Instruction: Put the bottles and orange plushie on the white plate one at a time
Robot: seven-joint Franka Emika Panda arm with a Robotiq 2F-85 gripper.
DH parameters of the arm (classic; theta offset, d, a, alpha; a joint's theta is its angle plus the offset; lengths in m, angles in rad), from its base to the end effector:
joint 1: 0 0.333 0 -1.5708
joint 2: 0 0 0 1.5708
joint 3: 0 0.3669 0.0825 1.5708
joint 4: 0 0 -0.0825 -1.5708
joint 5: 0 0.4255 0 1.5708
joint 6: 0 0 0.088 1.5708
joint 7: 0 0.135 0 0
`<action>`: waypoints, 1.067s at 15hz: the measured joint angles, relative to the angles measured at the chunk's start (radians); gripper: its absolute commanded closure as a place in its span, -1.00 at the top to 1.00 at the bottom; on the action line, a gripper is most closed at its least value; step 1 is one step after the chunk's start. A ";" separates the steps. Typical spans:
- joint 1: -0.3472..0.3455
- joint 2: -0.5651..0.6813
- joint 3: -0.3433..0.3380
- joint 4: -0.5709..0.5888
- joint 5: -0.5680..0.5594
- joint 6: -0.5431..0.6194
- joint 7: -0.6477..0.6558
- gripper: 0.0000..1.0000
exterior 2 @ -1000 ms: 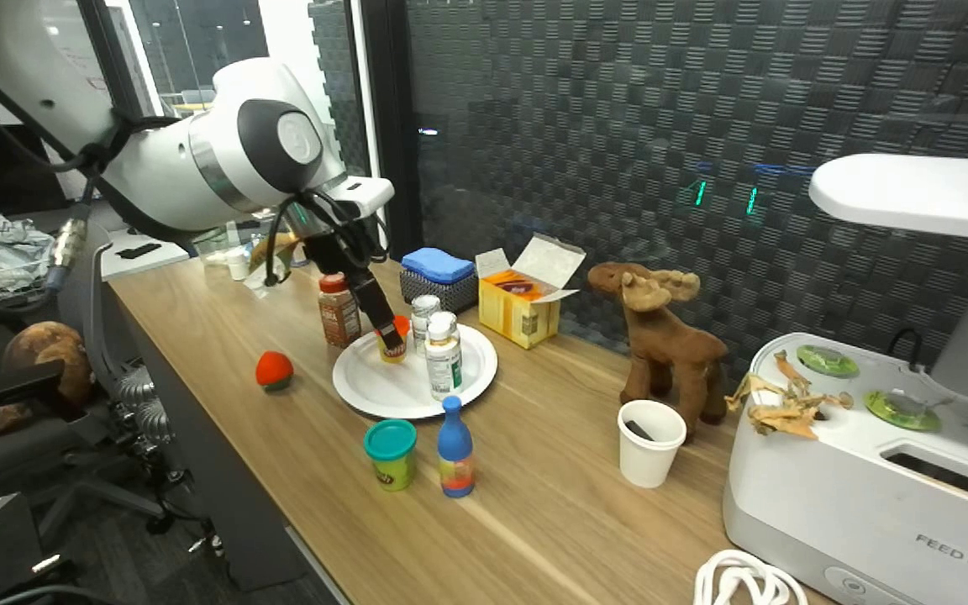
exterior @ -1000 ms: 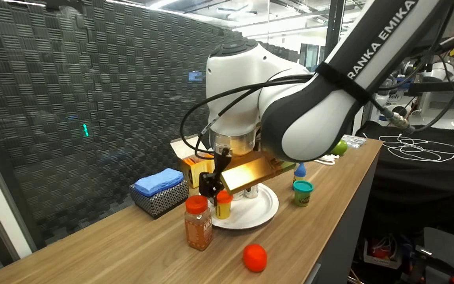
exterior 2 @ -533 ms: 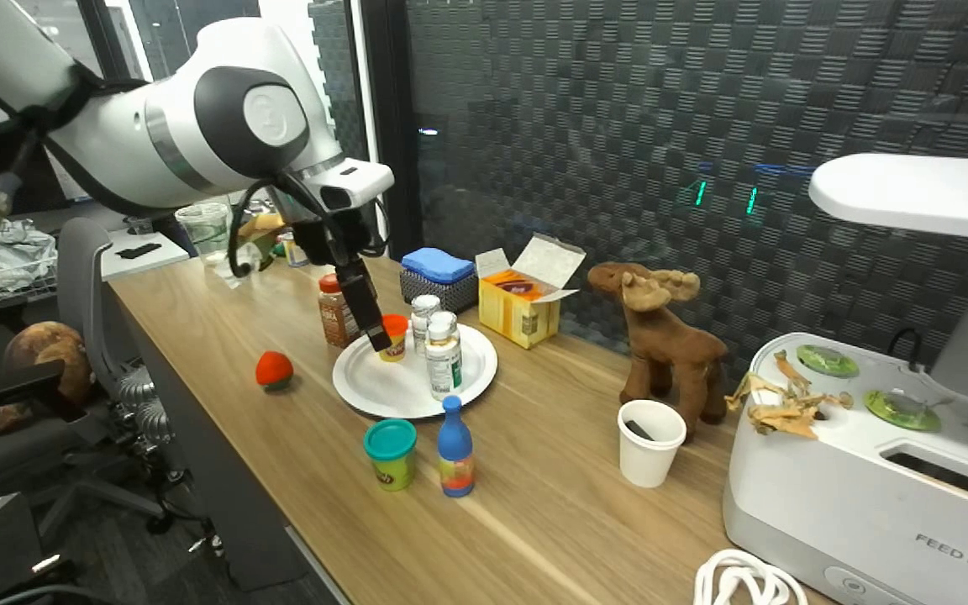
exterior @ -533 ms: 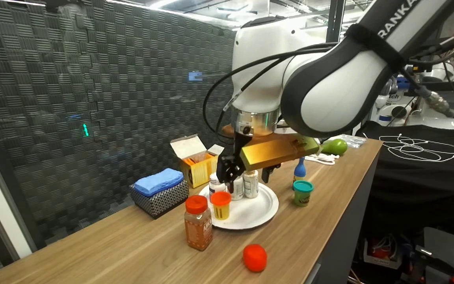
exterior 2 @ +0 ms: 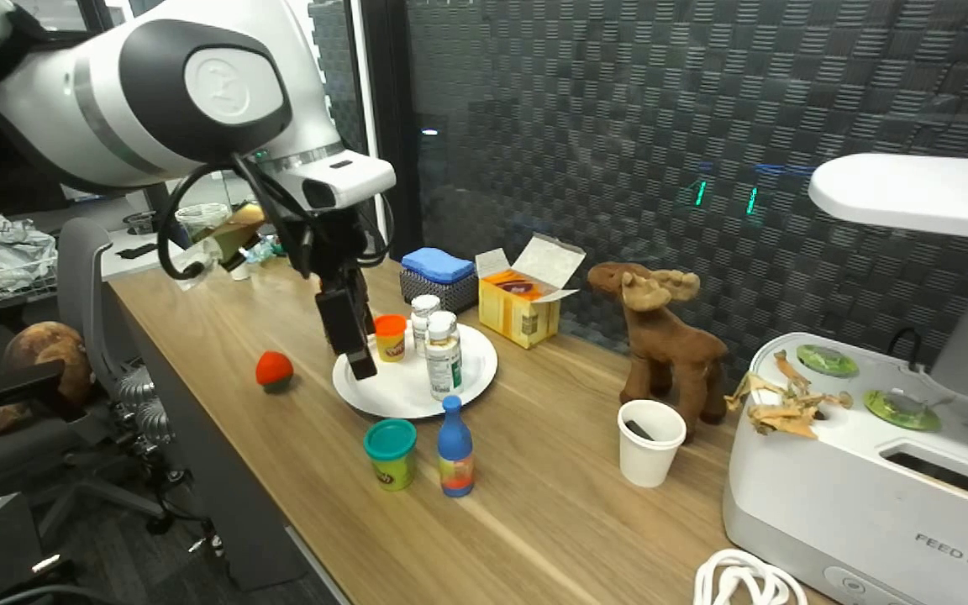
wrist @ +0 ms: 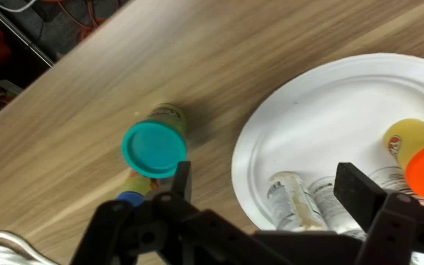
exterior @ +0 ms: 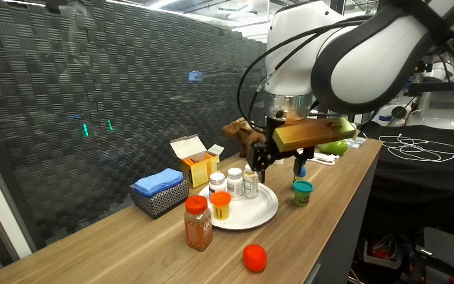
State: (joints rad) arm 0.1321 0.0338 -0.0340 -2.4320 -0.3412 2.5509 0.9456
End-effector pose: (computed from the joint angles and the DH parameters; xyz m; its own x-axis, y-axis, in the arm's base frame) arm 0.5222 0.0506 0.2896 0.8281 -0.5226 0.2026 -0.5457 -0.8343 0.0787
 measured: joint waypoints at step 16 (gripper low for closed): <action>-0.155 0.049 -0.027 -0.086 0.302 0.089 -0.170 -0.02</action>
State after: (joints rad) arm -0.0227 0.0826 -0.0613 -2.5185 -0.0390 2.6404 0.7761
